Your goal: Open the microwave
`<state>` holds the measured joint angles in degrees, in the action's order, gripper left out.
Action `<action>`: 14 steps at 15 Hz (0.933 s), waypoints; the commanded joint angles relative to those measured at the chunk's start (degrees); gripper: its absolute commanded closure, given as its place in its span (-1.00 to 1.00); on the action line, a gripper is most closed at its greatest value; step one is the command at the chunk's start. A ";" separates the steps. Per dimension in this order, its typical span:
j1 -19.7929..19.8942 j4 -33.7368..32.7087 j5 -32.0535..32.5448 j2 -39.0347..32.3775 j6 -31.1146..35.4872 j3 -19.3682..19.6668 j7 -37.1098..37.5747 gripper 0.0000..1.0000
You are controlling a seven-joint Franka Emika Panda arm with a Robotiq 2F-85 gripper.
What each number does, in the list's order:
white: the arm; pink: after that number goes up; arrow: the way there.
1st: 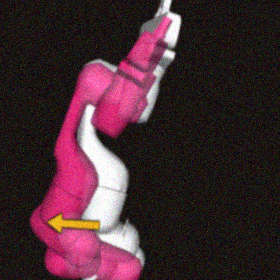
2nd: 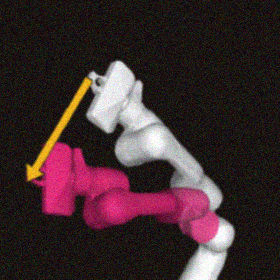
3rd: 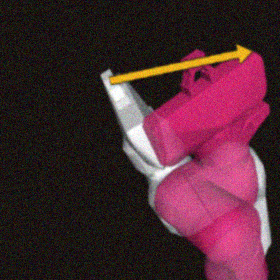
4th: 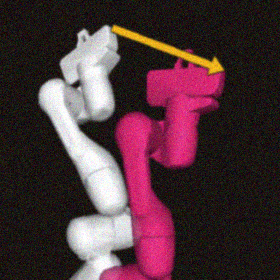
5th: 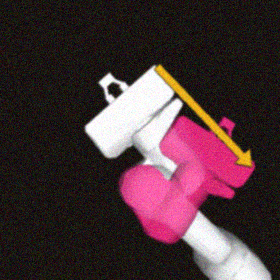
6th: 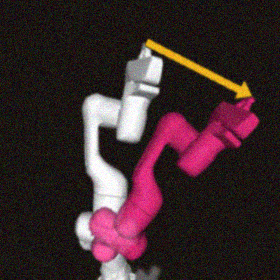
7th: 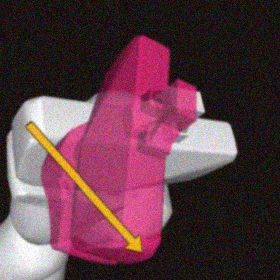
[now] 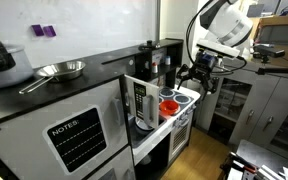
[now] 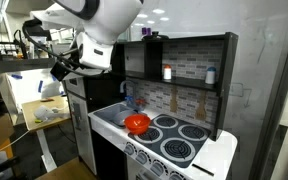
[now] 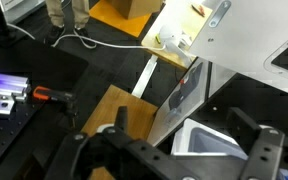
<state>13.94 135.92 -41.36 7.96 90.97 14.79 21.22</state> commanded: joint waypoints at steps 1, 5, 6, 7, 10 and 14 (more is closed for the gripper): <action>-0.44 -4.70 6.84 -0.23 -0.55 -1.80 -3.43 -1.00; -1.64 -9.85 14.22 -1.06 -0.86 -3.25 -8.05 -1.00; -1.90 -10.81 15.80 -1.20 -0.83 -3.45 -9.05 -1.00; -2.17 -11.80 17.66 -1.38 -0.90 -3.63 -10.03 -1.00; -2.71 -14.40 23.37 -1.99 -1.23 -3.99 -12.91 -1.00; -3.31 -17.34 31.05 -2.80 -0.81 -4.51 -15.71 -1.00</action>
<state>11.05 121.50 -14.84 6.67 90.96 10.81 8.08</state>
